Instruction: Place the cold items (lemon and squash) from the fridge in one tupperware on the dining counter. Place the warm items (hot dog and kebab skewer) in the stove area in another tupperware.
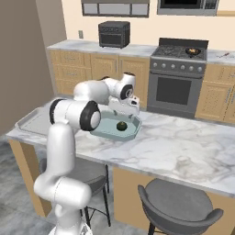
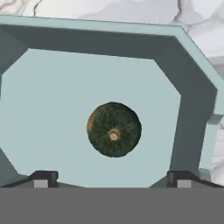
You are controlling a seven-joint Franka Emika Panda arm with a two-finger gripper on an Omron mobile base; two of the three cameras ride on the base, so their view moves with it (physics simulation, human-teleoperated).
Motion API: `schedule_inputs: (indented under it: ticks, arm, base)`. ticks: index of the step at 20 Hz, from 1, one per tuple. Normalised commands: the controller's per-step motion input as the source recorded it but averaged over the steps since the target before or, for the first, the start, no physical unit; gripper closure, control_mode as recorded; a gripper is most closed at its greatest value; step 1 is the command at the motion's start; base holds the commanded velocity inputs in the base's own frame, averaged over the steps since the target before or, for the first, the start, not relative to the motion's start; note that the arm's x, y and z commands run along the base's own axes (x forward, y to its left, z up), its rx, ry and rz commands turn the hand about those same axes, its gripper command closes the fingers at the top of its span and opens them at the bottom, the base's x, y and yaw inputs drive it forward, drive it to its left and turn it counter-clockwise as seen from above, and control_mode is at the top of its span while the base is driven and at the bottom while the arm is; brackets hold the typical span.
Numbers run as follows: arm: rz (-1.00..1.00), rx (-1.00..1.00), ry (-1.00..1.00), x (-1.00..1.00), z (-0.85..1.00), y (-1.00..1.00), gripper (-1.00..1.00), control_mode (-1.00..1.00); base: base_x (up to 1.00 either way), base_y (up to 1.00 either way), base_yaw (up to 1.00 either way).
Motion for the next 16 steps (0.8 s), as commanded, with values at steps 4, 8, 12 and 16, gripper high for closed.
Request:
schedule_inputs:
  ticks: [4, 8, 12, 16]
  arm:
    - [-0.06, 0.00, -0.27, -0.66, 0.77, 0.00, -1.00, -1.00]
    - [-0.06, 0.00, -0.21, -0.95, 0.53, 0.00, -1.00, -1.00]
    - [-0.07, 0.00, -0.07, -0.97, 0.59, 0.00, -1.00, -1.00]
    - [-0.12, 0.00, 0.00, -0.89, 0.64, 0.00, -1.00, -1.00]
  base:
    - [0.00, 0.00, 0.00]
    - [0.00, 0.00, 0.00]
    - [0.00, 0.00, 0.00]
    - [0.00, 0.00, 0.00]
